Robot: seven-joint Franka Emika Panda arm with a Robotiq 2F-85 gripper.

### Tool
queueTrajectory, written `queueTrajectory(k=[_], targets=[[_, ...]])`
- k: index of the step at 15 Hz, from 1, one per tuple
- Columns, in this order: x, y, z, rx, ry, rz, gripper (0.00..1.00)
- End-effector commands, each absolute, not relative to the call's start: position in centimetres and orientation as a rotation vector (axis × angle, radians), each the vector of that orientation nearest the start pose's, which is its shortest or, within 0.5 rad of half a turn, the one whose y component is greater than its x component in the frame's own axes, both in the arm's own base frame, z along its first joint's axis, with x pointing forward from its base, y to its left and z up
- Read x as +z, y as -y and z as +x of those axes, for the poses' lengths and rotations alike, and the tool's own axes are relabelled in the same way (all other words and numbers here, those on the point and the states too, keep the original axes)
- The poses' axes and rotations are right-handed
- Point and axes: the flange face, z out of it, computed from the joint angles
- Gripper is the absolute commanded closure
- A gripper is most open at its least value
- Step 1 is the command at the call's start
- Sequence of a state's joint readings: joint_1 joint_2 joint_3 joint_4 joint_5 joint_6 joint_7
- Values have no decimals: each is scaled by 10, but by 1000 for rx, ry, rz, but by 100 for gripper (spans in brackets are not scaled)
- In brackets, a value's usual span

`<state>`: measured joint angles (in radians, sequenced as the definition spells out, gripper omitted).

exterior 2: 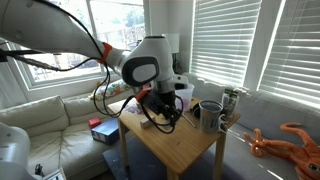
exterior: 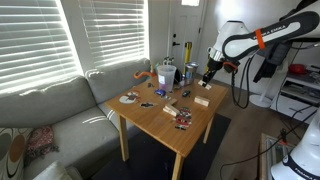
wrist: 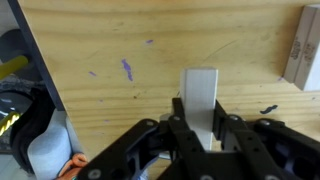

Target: Unstack two wooden blocks then place the toy car on them

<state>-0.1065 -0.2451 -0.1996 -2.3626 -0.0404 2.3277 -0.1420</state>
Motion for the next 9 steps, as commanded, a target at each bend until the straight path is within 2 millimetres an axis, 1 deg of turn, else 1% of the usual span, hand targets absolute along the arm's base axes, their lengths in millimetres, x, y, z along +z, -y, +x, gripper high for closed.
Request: queueTrajectory(k=[1, 5, 6, 7, 8, 9], targets=[[423, 168, 460, -303, -160, -3094, 93], [403, 181, 461, -217, -129, -3091, 93], [399, 183, 461, -204, -128, -3095, 93], [401, 184, 463, -206, -128, -3097, 93], [403, 185, 463, -207, -146, -3095, 56], [404, 185, 463, -209, -138, -3094, 45]])
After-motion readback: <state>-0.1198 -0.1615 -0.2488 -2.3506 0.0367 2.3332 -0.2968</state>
